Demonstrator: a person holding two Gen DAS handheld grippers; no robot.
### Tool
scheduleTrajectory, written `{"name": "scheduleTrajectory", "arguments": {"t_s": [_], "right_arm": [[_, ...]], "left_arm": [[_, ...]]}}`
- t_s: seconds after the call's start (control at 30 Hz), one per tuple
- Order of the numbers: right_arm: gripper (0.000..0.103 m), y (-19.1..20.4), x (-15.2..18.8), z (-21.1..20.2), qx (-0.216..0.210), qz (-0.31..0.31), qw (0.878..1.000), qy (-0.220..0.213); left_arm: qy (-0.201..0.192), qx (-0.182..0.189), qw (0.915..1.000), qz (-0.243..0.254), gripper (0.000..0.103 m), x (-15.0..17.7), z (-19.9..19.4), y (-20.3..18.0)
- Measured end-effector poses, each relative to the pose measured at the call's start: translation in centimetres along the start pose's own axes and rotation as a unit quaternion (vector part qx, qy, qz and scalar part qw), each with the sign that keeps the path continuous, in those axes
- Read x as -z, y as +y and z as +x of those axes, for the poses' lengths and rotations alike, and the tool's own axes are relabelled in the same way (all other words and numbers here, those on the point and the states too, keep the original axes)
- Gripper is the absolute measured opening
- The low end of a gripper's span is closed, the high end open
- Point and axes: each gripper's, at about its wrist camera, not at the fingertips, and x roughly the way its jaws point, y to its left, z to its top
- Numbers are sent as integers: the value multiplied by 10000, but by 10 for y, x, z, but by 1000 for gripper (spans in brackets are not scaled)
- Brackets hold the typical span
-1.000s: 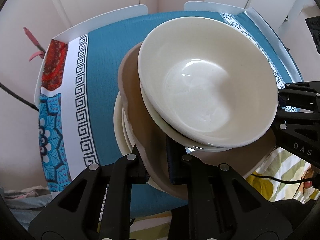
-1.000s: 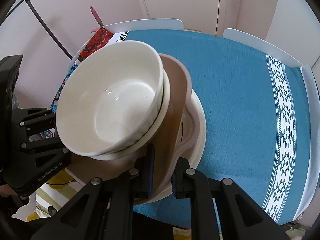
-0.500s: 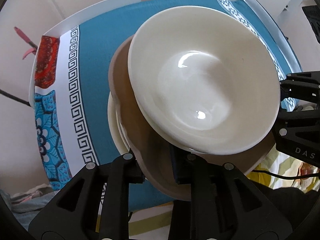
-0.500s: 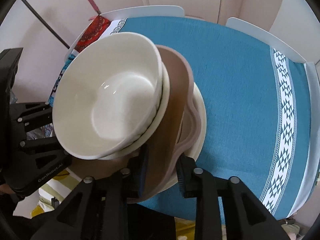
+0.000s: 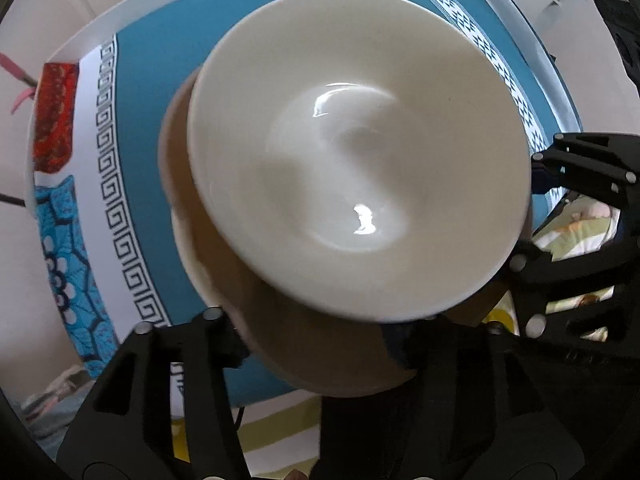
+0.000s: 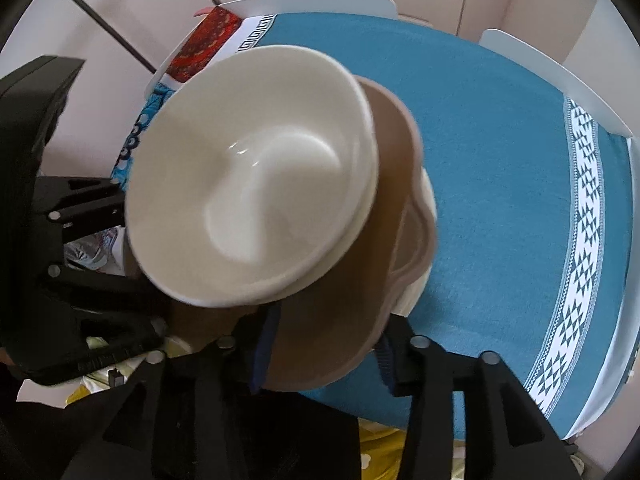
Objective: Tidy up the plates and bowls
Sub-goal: 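Carry the basin and lower it onto the plate stack, then open the right tool and withdraw it from the basin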
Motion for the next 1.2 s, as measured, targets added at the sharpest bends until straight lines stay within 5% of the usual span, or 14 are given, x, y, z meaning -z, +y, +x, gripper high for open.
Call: {"name": "scheduleTrajectory", "arguments": {"t_s": [0.2, 0.43, 0.87, 1.2], "right_arm": [[44, -6, 3, -7, -56, 52, 10000, 14], [66, -19, 5, -17, -32, 238, 9997, 0], [69, -41, 4, -33, -173, 521, 9985, 62], [69, -48, 21, -56, -316, 655, 9973, -101]], "left_arm": [[76, 113, 9998, -122, 54, 1, 0, 0], [234, 329, 9990, -180, 70, 0, -4, -1], [785, 619, 9934, -554, 83, -5, -14, 11], [595, 409, 9948, -714, 88, 11, -46, 10]]}}
